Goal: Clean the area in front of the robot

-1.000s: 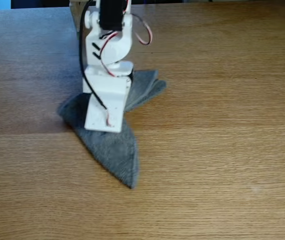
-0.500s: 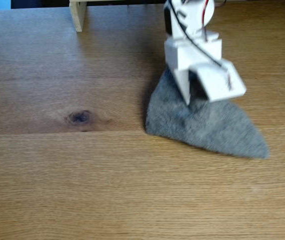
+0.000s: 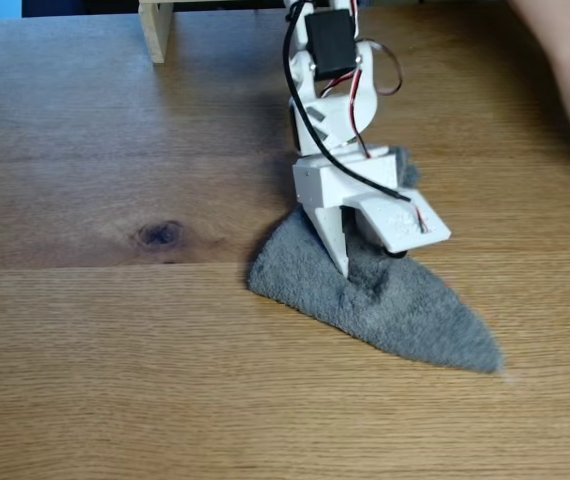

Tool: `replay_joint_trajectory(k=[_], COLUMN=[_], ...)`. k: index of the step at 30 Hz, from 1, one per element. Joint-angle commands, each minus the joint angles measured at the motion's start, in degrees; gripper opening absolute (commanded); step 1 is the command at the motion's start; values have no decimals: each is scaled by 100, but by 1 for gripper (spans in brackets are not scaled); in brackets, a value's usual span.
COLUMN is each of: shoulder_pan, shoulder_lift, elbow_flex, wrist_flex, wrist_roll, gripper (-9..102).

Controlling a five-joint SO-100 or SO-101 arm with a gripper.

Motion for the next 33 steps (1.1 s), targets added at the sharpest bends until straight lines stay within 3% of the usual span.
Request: replay_joint_trajectory(k=[1,8,15,21,33], shoulder_pan=[1608,2689,3067,2329,-211], shoulder_lift=[-62,439,729,721,1178], elbow_flex=[-193,-114,-105,-97,-88], wrist_flex=[-105,1503,2065,2347,3182], wrist_roll=[114,1046,1187,1380,1916], gripper=[0,0,0,0,0])
